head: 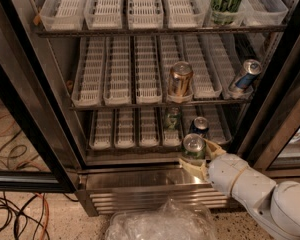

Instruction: Pick green can from bottom shelf of fridge

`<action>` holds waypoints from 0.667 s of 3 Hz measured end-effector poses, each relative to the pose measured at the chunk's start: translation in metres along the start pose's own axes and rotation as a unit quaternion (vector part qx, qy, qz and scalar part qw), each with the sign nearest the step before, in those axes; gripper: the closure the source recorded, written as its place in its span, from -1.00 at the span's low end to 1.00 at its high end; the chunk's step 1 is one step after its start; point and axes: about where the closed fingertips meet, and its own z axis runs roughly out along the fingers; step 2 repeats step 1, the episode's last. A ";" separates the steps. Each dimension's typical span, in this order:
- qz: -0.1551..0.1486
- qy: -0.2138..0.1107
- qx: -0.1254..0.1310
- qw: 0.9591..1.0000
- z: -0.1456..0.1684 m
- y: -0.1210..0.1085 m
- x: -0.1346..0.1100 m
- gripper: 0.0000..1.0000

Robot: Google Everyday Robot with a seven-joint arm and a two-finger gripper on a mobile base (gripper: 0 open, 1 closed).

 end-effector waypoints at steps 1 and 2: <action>0.000 0.000 0.000 1.000 0.000 0.000 0.000 1.00; 0.000 0.000 0.000 1.000 0.000 0.000 0.000 1.00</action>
Offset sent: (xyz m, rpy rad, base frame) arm 0.0000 0.0000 0.0000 0.0000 0.0000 0.0000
